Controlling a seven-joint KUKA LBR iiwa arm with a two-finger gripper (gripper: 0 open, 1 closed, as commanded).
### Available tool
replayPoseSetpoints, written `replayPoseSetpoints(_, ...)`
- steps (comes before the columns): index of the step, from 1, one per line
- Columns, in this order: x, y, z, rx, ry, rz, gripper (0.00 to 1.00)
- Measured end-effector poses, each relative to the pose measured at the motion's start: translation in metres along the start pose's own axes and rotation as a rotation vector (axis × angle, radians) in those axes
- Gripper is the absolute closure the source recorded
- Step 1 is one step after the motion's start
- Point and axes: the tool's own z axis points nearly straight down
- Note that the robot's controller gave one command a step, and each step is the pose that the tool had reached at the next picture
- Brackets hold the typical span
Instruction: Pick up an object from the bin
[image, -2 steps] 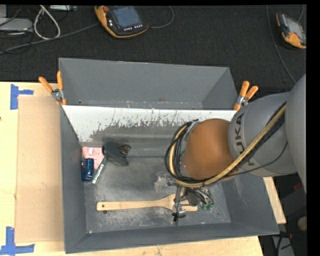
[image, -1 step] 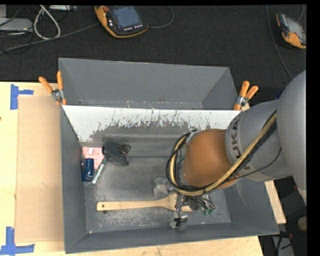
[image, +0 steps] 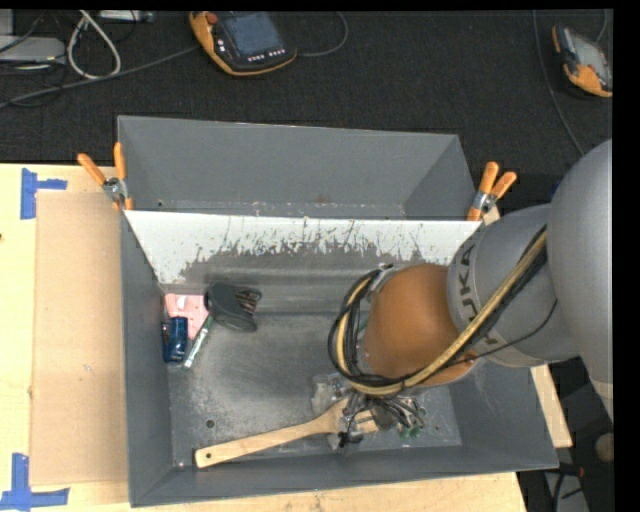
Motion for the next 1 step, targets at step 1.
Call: replayPoseSetpoints(1, 0.0008, 0.0053, -0.0001, -0.002, 0.002, 0.017, 1.0)
